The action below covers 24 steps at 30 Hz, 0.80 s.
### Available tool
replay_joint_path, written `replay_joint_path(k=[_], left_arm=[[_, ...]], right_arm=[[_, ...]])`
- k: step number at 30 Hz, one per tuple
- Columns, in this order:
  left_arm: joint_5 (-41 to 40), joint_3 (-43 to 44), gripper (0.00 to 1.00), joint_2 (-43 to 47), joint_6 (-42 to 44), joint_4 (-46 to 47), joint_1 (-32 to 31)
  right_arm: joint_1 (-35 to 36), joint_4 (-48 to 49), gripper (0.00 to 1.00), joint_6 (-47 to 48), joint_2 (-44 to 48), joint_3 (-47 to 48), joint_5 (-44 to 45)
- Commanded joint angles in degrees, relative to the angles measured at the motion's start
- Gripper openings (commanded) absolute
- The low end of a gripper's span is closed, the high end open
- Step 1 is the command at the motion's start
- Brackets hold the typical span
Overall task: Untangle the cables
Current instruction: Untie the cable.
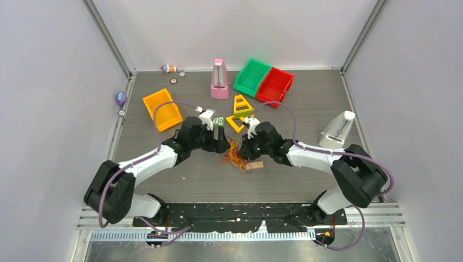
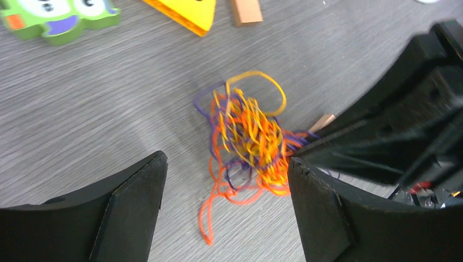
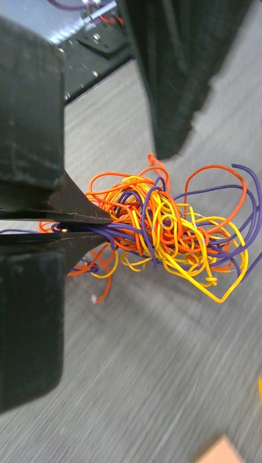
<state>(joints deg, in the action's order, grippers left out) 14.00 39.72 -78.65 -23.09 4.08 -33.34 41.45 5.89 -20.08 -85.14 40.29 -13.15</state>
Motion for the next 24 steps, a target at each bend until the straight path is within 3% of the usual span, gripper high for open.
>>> replay_joint_path(k=[1,15,17,19,20,21,22,24], left_arm=[[3.7,-3.1,0.82,4.1,-1.7,4.0,3.9],[10.7,-2.9,0.77,-5.3,-2.6,6.2,4.0],[11.9,-1.6,0.72,-8.1,-2.9,6.2,4.0],[13.7,-0.5,0.61,-10.6,-3.6,6.8,3.8],[14.7,-0.3,0.5,-11.6,-4.0,7.4,3.8],[15.3,-0.1,0.39,-12.2,-4.4,7.9,3.8],[15.5,-0.2,0.24,-12.4,-4.7,8.4,3.7],[15.0,-0.4,0.02,-12.3,-4.6,8.5,3.7]], right_arm=[[2.1,5.4,0.05,-0.8,0.6,3.0,-4.0],[2.0,5.4,0.05,-3.5,-6.4,4.5,-3.0],[2.1,5.3,0.05,-3.5,-6.8,4.7,-2.9],[2.1,5.2,0.07,-3.5,-6.9,4.9,-3.1],[2.1,5.1,0.12,-3.5,-7.0,4.9,-3.1],[2.1,5.1,0.19,-3.5,-6.9,4.8,-2.9],[2.1,4.7,0.34,-3.6,-6.7,4.8,-2.1],[2.0,4.6,0.48,-3.8,-5.9,4.1,-0.3]])
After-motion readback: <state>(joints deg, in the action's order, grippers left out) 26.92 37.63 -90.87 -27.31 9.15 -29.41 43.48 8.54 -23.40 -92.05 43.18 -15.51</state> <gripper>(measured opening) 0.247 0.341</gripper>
